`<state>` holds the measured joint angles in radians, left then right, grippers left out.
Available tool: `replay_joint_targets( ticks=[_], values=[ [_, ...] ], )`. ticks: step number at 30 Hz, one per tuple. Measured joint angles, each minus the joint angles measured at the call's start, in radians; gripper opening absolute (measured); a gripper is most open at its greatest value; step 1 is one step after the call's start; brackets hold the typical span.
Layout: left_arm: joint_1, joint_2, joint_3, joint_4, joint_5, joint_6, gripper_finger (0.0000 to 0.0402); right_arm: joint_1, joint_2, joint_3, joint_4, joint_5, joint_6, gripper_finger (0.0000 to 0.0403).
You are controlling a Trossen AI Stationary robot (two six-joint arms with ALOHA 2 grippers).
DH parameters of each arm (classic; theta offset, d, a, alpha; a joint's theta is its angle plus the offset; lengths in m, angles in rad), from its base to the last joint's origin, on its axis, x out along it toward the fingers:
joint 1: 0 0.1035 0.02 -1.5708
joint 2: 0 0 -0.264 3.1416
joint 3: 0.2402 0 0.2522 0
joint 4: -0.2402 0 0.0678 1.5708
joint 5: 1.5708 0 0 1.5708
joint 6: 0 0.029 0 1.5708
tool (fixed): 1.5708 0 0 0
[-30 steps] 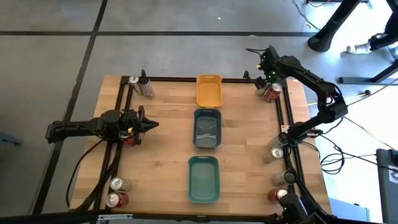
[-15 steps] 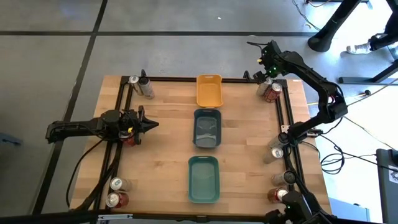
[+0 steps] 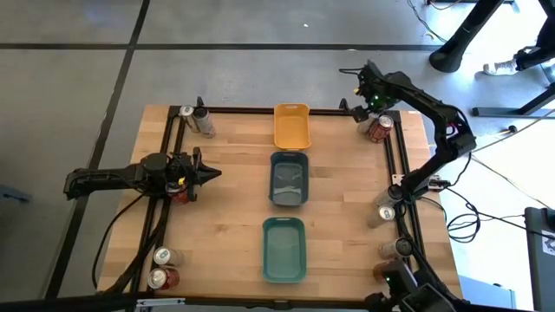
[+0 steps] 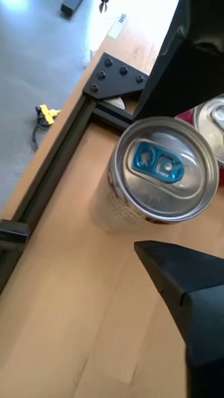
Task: Sort soda cans
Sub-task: Put the top right blue soda can into the yellow bin
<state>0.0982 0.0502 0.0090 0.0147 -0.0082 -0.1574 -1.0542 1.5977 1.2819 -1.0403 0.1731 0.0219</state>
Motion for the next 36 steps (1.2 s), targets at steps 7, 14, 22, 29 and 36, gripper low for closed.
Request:
replay_joint_targets(
  ticks=[7,14,22,29,36],
  values=[
    [0.0,0.0,0.0,-0.001,0.0,0.0,0.0005,0.0,0.033,0.0,-0.02,-0.017,0.0,0.0321],
    [0.0,0.0,0.0,-0.002,0.0,0.023,0.0005,0.0,0.041,0.0,-0.022,-0.017,-0.005,0.028],
    [0.0,0.0,0.0,0.048,-0.001,0.03,0.0005,0.009,0.006,-0.003,-0.013,-0.031,-0.033,0.022],
    [0.001,0.0,0.0,0.158,-0.001,0.031,0.0005,0.088,-0.077,-0.001,-0.001,-0.052,-0.052,0.0225],
    [0.001,0.001,0.015,0.227,-0.057,0.035,0.0005,0.222,-0.162,-0.001,0.02,-0.064,-0.053,0.0223]
  ],
)
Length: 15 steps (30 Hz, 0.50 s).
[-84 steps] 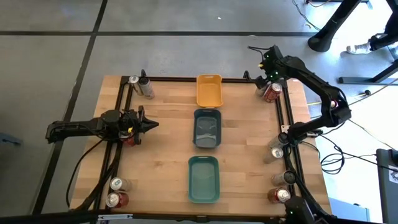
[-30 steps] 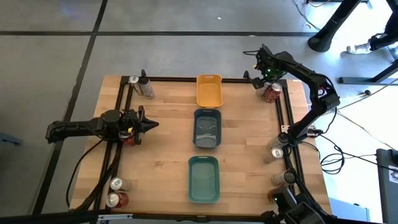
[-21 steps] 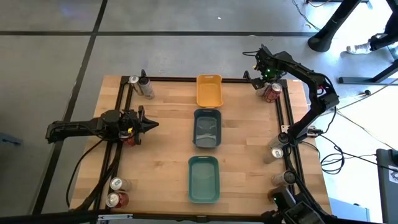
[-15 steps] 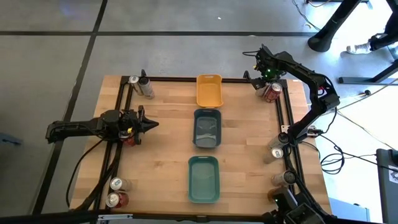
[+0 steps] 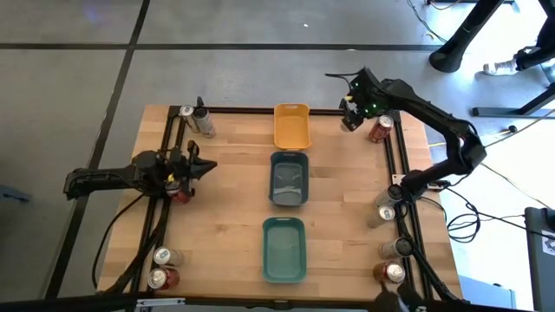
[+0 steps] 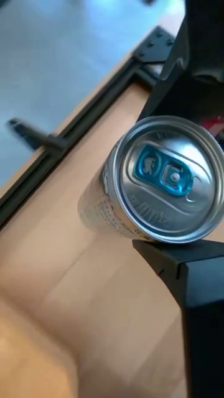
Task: Sort soda cans
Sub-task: Put the top right blue soda can into the yellow bin
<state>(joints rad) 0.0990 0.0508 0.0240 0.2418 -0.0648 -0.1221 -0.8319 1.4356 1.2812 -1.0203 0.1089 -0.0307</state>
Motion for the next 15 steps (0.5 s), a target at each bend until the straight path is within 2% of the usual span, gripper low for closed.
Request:
replay_joint_targets(
  ticks=[4,7,15],
  values=[
    [0.0,0.031,0.059,0.012,-0.057,0.025,0.0005,0.078,-0.051,0.0,0.049,-0.039,0.0,0.0225],
    [0.0,0.108,0.124,0.007,-0.082,0.025,0.0005,0.139,-0.083,0.0,0.103,-0.073,0.0,0.0224],
    [0.0,0.453,0.376,0.003,-0.126,0.024,0.0005,0.31,-0.122,0.0,0.291,-0.146,-0.008,0.0223]
  ],
)
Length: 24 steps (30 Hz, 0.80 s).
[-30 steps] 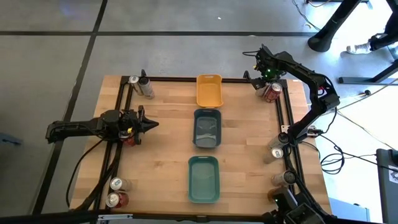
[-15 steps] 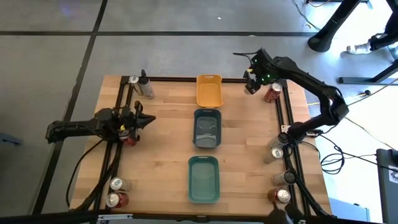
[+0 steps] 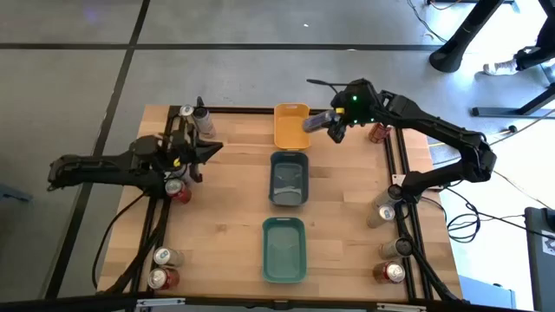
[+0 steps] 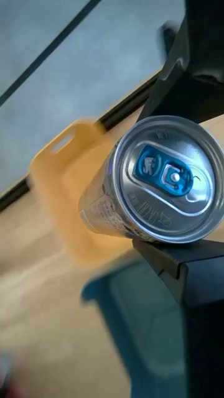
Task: Sort soda cans
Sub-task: Put the top right blue soda can into the yellow bin
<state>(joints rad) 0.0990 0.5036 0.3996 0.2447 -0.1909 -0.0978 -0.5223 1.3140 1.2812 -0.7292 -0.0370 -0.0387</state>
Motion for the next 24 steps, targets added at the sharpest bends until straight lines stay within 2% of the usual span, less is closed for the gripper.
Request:
replay_joint_targets(
  ticks=[6,10,16,24],
  values=[
    [0.0,0.271,0.199,-0.004,0.0,0.014,0.0005,0.114,0.0,0.0,0.1,-0.015,0.004,0.0223],
    [0.001,0.425,0.287,-0.002,0.0,0.024,0.0005,0.174,0.0,0.0,0.168,-0.015,0.006,0.0224],
    [0.041,0.61,0.349,-0.003,0.0,0.017,0.0005,0.24,0.0,0.0,0.224,-0.027,0.007,0.0224],
    [0.073,0.755,0.374,0.056,0.016,-0.029,0.0005,0.302,0.001,0.002,0.283,-0.025,0.009,0.0225]
  ],
)
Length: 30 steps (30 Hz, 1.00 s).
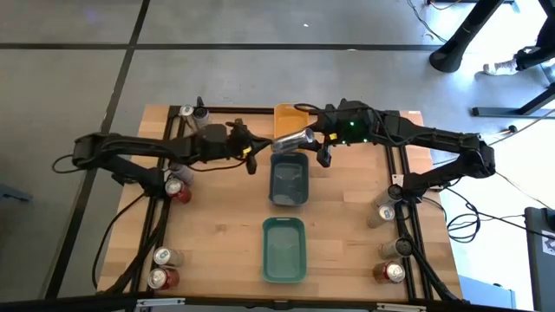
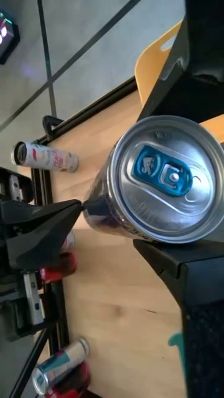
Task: Sort soda cans
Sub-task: Put the top right blue soda can into the yellow bin
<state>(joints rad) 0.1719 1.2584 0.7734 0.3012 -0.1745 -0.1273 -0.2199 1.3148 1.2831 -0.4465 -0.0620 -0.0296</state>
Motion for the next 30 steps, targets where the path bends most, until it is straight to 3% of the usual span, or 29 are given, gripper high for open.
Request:
replay_joint_targets(
  ticks=[19,24,30],
  values=[
    [0.002,0.108,0.0,0.062,0.021,0.027,0.0005,-0.002,0.054,-0.002,0.189,0.033,0.026,0.0225],
    [0.003,0.105,-0.001,0.052,0.013,0.049,0.0005,-0.002,0.078,-0.002,0.22,0.092,0.009,0.0225],
    [-0.002,-0.015,-0.001,-0.129,0.036,0.079,0.0005,-0.057,0.079,0.0,0.208,0.22,-0.006,0.0225]
  ],
)
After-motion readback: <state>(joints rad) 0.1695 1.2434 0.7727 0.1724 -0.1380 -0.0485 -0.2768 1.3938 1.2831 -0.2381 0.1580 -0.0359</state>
